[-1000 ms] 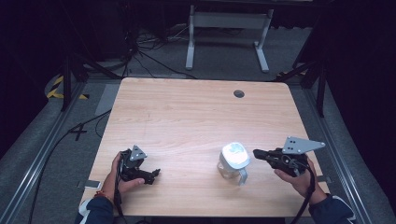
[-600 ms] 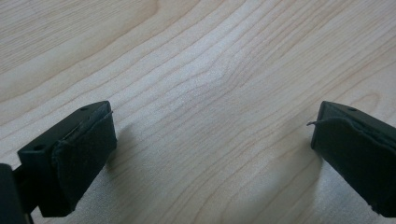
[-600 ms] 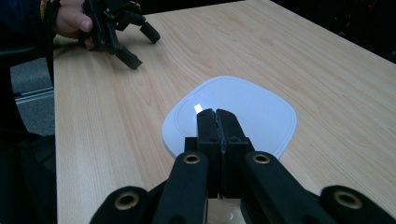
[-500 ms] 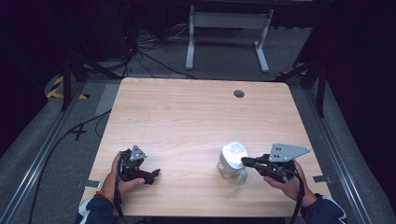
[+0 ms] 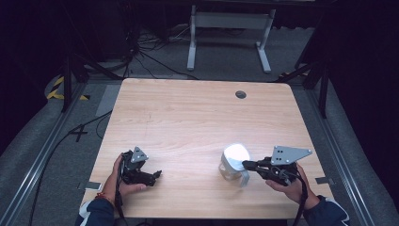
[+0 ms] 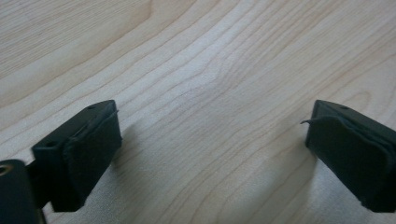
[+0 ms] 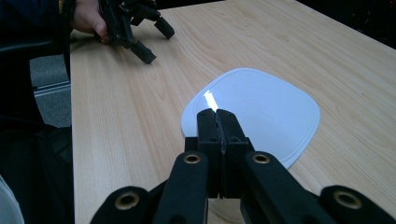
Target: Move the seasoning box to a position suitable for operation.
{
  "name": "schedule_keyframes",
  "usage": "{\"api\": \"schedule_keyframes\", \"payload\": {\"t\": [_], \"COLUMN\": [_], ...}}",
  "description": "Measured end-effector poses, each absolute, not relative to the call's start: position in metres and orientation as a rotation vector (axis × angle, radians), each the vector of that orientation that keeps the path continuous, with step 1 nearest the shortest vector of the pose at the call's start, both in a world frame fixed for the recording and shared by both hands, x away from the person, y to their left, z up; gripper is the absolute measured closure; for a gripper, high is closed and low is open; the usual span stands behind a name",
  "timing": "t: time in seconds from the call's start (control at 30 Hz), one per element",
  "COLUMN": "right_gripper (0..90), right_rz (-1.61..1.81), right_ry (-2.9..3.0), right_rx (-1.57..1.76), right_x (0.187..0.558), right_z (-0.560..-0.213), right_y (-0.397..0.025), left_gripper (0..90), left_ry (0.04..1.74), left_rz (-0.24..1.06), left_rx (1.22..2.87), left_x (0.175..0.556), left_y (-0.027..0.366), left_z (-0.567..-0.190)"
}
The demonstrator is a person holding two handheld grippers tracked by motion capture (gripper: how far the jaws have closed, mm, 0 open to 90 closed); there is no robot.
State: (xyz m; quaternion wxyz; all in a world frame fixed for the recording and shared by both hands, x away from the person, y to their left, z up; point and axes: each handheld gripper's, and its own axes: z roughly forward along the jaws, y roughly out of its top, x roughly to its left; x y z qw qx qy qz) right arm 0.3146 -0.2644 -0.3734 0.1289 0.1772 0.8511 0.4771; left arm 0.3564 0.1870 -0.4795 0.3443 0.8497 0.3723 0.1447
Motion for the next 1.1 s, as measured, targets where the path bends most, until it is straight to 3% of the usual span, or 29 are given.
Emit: {"api": "schedule_keyframes", "payload": {"t": [0.1,0.23,0.53,0.73,0.87,1.1], "right_gripper": [89.9,89.9,89.9,89.9,89.8,89.9], "right_rz": [1.385,1.378,1.383,1.379,1.322,1.321], "right_ry": [2.48,2.484,2.49,2.505,2.523,2.521], "right_rx": [0.5,0.498,0.486,0.467,0.458,0.454], "right_x": [0.314,0.313,0.311,0.311,0.31,0.31], "right_z": [-0.373,-0.373,-0.374,-0.376,-0.38,-0.38], "right_y": [-0.265,-0.265,-0.267,-0.267,-0.264,-0.265], "left_gripper": [18.9,28.4,39.1,58.5,65.9,72.1], "left_ry": [0.945,0.92,0.799,0.686,0.612,0.504], "left_rz": [0.371,0.411,0.44,0.389,0.359,0.35], "left_rx": [2.209,2.221,2.177,2.157,2.126,2.072], "left_x": [0.355,0.355,0.359,0.362,0.365,0.369], "left_y": [0.183,0.174,0.143,0.105,0.082,0.041], "left_z": [-0.476,-0.472,-0.449,-0.429,-0.416,-0.396]}}
